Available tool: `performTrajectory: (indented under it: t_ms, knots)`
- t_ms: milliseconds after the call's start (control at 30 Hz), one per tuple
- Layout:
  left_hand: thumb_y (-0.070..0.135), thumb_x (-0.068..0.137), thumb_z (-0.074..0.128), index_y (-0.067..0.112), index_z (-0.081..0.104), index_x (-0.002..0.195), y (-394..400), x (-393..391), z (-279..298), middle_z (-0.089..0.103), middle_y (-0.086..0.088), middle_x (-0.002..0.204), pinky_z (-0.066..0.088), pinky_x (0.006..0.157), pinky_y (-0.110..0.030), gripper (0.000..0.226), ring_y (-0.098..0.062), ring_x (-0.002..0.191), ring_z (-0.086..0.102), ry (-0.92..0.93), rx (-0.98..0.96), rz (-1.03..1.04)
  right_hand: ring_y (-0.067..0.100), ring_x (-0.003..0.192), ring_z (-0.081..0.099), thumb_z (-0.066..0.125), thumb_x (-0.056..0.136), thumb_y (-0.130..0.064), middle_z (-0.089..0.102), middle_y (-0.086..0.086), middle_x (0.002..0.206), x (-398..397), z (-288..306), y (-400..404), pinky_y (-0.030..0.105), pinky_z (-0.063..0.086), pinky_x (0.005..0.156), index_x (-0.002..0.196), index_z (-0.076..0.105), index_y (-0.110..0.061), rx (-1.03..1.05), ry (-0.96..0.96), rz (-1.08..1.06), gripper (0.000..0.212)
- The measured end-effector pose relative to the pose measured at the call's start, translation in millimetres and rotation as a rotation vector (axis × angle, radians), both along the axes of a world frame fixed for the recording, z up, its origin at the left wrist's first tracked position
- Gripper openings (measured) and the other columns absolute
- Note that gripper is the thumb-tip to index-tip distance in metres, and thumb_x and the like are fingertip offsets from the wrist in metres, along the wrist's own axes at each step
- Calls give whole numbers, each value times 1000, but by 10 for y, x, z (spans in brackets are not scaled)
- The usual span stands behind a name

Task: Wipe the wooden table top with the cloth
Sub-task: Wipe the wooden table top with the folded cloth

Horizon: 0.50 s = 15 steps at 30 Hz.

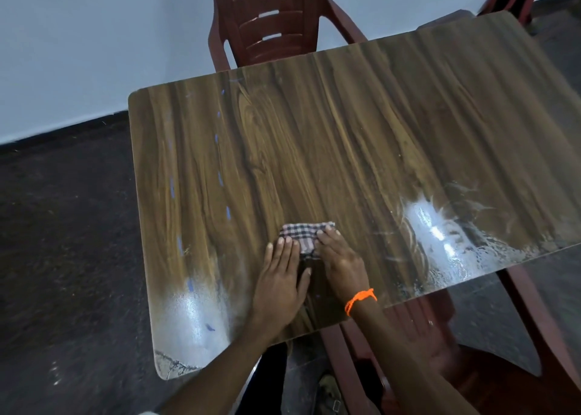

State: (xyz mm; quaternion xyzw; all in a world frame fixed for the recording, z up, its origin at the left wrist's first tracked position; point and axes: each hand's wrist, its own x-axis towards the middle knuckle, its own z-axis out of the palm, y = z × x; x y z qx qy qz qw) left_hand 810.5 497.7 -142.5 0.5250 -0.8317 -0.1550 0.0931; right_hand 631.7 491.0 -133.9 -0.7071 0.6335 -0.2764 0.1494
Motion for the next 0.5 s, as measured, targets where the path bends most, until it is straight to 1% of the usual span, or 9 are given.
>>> performTrajectory:
  t_ms: [100,200,300,367,433,500]
  knots:
    - [41,107,44,1,40,153,466,48,-120,36,-16,162,21,126,-51,61,-26,156,19,41,-16,-39,21,133,42,51,94,-4,57,8,133,-86,-53,447,41,37,109,113,66,-3,-7,21,89,25]
    - [45,106,45,-1,36,154,743,-137,-142,31,-17,164,21,126,-51,67,-29,156,17,27,6,-92,21,134,41,51,94,-5,55,6,135,-329,-38,741,44,37,109,114,67,-5,13,44,95,25]
    - [46,105,44,-1,37,153,594,-431,-61,33,-19,162,21,125,-51,67,-30,156,19,-3,5,-169,22,129,47,50,93,-3,61,7,128,-610,12,717,44,36,109,107,70,-5,-9,41,-22,24]
    - [46,105,42,0,40,152,355,-601,13,38,-20,159,20,126,-51,66,-30,154,26,-30,3,-190,23,125,52,56,89,4,65,9,121,-714,34,551,42,38,107,102,72,-4,-10,36,-138,23]
    - [46,105,38,0,40,152,145,-687,73,40,-19,159,16,126,-50,66,-30,152,29,-70,10,-195,25,121,55,61,83,9,67,11,117,-693,54,359,36,38,107,100,73,-3,-4,15,-212,24]
    - [46,105,35,1,38,153,30,-641,96,39,-18,159,13,127,-48,66,-29,152,29,-95,13,-182,25,120,56,64,81,10,67,12,116,-573,61,230,30,36,108,99,73,-2,1,-14,-237,23]
